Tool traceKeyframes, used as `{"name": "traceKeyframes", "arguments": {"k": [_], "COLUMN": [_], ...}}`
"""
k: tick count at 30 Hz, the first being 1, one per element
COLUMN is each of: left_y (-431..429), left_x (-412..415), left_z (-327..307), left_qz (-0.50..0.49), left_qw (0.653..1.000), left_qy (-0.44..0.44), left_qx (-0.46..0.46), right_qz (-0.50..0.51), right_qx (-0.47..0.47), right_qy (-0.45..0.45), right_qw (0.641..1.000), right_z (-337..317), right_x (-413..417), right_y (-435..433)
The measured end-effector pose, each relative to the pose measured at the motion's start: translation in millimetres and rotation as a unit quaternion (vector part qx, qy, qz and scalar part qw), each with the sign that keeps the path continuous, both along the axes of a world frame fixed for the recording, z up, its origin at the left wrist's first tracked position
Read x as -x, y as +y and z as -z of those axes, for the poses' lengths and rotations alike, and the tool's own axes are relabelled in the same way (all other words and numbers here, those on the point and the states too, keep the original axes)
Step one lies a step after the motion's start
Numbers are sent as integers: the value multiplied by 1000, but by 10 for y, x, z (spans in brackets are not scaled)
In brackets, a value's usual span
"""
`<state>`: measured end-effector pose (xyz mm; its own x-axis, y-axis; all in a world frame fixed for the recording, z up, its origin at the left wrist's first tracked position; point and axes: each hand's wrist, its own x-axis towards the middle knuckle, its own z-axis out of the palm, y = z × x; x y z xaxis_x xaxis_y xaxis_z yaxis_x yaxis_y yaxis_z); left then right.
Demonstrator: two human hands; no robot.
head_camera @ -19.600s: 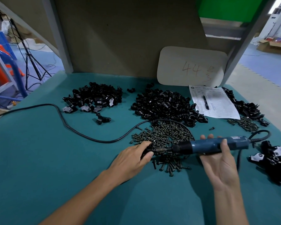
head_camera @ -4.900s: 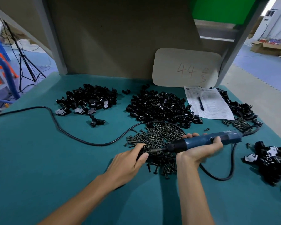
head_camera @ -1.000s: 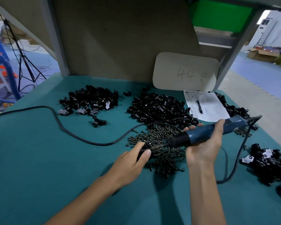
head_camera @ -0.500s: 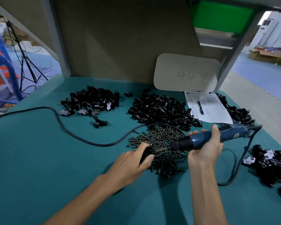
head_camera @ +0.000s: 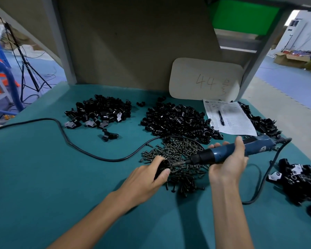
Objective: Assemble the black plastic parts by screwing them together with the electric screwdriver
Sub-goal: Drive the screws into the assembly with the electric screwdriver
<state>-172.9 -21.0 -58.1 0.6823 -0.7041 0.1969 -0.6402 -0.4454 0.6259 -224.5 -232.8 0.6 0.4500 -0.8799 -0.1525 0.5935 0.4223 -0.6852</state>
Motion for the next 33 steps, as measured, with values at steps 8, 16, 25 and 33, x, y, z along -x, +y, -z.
{"name": "traceKeyframes", "arguments": {"k": [8, 16, 25, 33], "left_y": [-4, 38, 11, -8], "left_x": [-38, -126, -126, -113], "left_z": [73, 193, 264, 241], "left_qz": [-1, -33, -46, -35], "left_qw": [1000, 998, 997, 997], "left_qy": [0, 39, 58, 63], "left_qx": [11, 30, 28, 24], "right_qz": [11, -4, -24, -43], "right_qx": [-11, 32, 63, 68], "right_qy": [0, 96, 166, 176], "right_qw": [1000, 995, 984, 981], "right_z": [25, 67, 219, 287], "right_x": [-7, 3, 241, 382], "right_y": [-53, -349, -571, -686]}}
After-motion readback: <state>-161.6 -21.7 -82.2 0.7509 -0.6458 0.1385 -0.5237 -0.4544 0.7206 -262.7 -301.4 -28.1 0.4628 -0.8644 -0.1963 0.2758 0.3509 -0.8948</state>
